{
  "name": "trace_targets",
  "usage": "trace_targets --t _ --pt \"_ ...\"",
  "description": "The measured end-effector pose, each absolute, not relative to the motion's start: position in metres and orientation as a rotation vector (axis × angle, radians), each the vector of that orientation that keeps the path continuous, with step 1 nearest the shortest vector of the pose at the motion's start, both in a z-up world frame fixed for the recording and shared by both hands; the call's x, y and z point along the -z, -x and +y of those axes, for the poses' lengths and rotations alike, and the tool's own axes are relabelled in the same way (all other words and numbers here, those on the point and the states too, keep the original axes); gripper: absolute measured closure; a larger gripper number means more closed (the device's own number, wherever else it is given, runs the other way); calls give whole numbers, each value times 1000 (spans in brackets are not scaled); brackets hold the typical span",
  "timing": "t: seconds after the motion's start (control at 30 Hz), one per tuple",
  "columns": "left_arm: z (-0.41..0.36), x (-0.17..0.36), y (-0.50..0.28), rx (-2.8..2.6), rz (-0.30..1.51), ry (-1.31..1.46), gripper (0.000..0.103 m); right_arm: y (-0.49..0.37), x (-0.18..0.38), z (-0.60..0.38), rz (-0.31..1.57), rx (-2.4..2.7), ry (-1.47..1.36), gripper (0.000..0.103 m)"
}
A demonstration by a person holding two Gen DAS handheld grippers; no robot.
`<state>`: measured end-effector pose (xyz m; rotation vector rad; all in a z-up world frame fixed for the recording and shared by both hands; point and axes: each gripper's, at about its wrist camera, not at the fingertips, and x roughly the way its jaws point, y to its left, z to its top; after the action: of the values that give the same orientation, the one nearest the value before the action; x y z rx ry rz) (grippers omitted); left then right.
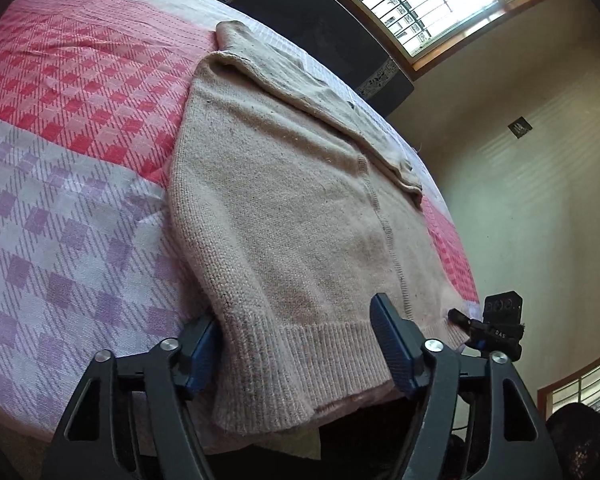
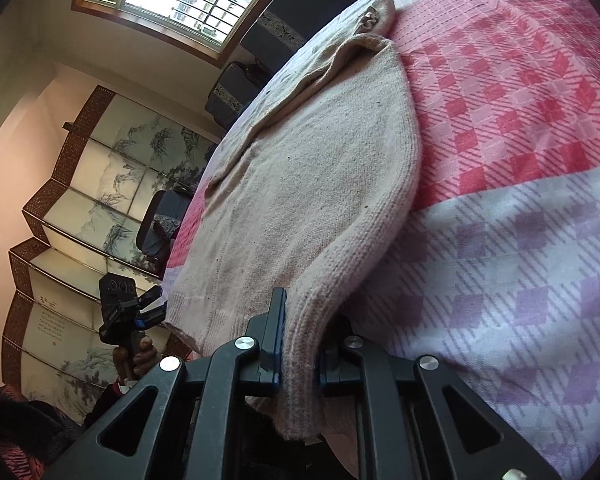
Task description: Fold small clothes
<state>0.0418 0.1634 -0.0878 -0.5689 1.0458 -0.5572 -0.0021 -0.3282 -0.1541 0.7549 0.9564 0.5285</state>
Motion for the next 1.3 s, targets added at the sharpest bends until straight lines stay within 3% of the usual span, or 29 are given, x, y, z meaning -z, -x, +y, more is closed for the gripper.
trace_targets --t 0.03,0.6,1.3 --pt "161 93 -44 519 1082 557 93 3 154 -329 952 -526 -751 94" --pt "185 35 -39 452 817 712 94 -7 105 -345 738 -660 -946 94" --pt "170 11 -44 433 789 595 94 -15 85 -349 691 -658 -945 94"
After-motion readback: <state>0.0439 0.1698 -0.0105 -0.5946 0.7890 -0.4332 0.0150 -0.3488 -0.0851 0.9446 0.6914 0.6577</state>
